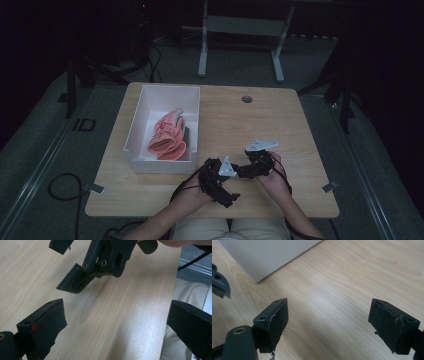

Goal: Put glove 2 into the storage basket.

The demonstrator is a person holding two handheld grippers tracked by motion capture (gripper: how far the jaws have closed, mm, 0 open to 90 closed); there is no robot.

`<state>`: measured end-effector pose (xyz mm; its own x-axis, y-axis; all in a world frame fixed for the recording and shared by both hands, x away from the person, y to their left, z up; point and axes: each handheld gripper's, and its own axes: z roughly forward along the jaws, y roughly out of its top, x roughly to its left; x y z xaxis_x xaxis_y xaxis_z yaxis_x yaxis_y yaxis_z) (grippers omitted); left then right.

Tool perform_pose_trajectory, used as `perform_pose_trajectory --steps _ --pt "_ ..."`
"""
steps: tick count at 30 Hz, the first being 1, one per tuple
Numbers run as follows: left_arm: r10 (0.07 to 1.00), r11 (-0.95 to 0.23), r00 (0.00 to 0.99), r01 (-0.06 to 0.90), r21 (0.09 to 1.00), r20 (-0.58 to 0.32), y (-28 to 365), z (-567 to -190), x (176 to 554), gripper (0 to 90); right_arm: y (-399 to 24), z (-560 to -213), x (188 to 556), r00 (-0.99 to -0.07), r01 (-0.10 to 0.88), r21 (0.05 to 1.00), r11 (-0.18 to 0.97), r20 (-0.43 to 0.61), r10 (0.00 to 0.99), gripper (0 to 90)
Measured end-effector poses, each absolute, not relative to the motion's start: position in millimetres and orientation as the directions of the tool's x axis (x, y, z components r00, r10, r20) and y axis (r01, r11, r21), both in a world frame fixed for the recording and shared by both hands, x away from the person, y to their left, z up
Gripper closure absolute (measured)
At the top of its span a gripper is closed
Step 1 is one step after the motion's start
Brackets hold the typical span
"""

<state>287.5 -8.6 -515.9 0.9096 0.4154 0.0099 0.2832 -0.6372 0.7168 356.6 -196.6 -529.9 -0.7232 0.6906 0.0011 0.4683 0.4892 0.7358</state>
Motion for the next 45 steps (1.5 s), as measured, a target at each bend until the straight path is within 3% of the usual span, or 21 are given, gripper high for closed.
perform_pose_trajectory --steps 14,22,45 --pt "0.383 -0.623 0.924 0.270 0.734 -0.015 -12.1 -553.7 285.6 1.9 -206.3 -553.8 351.0 -0.718 0.454 0.743 0.491 -0.021 0.695 14.5" --pt "0.348 -0.657 0.937 0.228 0.718 0.020 -13.2 -569.2 278.6 1.8 -214.0 -563.8 345.2 -0.720 0.435 0.767 0.472 -0.018 0.693 14.1" --pt "0.356 -0.638 0.934 0.214 0.740 0.037 -9.8 -570.7 275.0 1.8 -217.7 -571.6 345.4 -0.706 0.438 0.762 0.477 -0.038 0.708 14.0"
